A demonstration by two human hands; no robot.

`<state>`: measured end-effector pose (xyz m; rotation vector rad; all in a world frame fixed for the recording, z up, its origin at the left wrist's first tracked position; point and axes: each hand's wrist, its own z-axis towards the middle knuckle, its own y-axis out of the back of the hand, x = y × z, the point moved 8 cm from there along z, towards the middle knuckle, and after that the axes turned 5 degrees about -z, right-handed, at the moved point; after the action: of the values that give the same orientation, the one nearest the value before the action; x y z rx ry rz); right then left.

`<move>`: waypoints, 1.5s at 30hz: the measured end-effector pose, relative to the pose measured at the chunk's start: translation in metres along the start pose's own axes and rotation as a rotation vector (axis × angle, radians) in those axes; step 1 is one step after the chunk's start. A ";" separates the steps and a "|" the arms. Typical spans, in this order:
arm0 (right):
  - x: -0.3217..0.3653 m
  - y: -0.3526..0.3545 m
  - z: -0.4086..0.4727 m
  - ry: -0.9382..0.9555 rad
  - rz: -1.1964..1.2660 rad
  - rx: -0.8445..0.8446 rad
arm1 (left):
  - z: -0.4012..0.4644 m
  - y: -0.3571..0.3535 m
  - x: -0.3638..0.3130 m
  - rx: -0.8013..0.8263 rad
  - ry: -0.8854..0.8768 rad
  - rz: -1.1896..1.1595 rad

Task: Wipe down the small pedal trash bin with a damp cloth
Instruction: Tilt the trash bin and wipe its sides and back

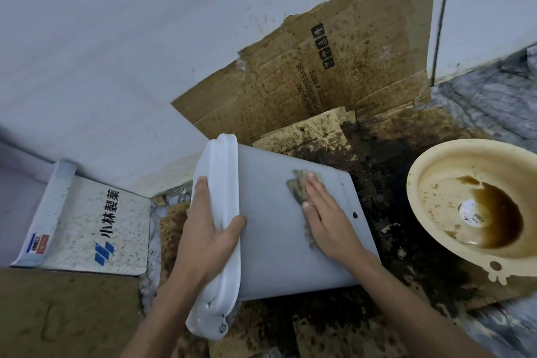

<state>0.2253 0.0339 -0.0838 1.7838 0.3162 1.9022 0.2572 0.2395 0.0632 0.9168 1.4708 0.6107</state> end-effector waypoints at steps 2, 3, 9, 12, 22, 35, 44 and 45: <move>0.000 0.000 0.025 -0.103 -0.010 -0.019 | -0.001 0.000 -0.001 -0.002 -0.004 -0.007; 0.008 0.000 0.038 -0.119 -0.003 -0.034 | -0.001 0.000 -0.002 0.001 -0.006 -0.007; 0.091 -0.015 0.058 0.081 0.066 -0.019 | -0.001 -0.002 -0.004 0.000 -0.003 -0.026; 0.092 -0.013 0.012 0.222 0.057 0.008 | -0.002 -0.003 -0.007 0.001 -0.011 -0.039; 0.032 0.002 0.055 -0.095 0.009 -0.040 | -0.006 0.000 -0.010 0.010 0.012 -0.040; -0.046 0.014 -0.010 -0.067 -0.016 -0.017 | 0.000 -0.001 0.002 0.018 0.024 -0.020; -0.115 0.026 0.022 -0.411 0.013 -0.131 | 0.002 -0.001 0.008 0.026 0.038 -0.013; -0.110 0.024 0.015 -0.413 0.017 -0.149 | 0.002 0.000 0.008 0.026 0.035 -0.007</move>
<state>0.2356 -0.0448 -0.1651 2.0201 0.0113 1.4749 0.2591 0.2459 0.0580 0.9245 1.5153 0.6063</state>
